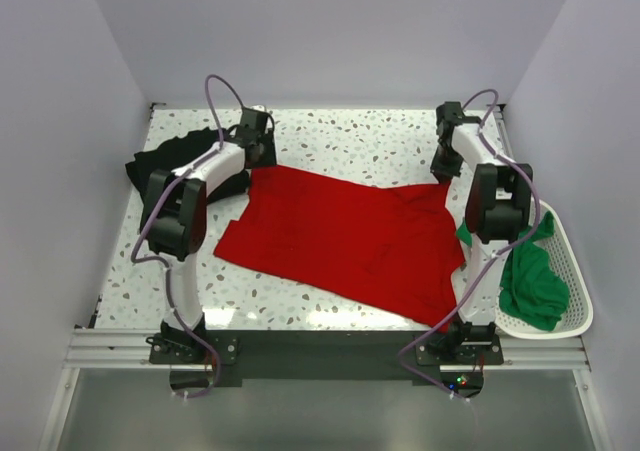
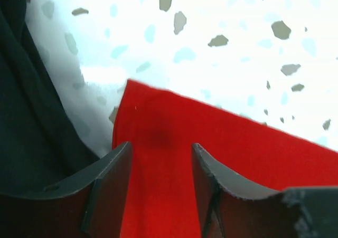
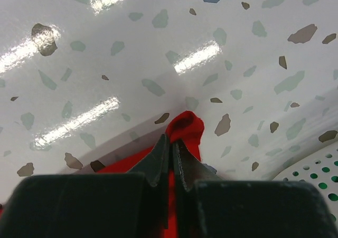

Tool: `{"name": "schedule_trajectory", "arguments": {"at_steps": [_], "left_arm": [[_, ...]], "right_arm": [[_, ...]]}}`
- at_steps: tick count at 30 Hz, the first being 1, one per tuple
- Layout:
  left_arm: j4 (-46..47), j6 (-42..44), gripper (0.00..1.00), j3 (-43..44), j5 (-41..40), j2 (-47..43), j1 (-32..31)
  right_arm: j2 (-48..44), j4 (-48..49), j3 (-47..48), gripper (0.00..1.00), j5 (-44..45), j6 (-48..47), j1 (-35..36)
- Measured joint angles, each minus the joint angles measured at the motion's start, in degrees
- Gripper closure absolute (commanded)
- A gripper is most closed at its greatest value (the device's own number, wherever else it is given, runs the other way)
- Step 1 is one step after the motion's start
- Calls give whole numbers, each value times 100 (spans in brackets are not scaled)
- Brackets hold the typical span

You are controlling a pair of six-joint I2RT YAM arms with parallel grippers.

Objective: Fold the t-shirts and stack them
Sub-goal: Fold the tshirt

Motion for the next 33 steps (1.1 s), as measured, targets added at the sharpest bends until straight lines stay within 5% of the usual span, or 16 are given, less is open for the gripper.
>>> {"name": "schedule_trajectory", "arguments": {"at_steps": [12, 33], "left_arm": [[63, 118, 59, 960, -442, 1152, 201], [101, 236, 66, 1250, -442, 1484, 293]], "right_arm": [[-203, -57, -240, 100, -151, 33, 0], [-446, -131, -501, 100, -256, 33, -2]]}}
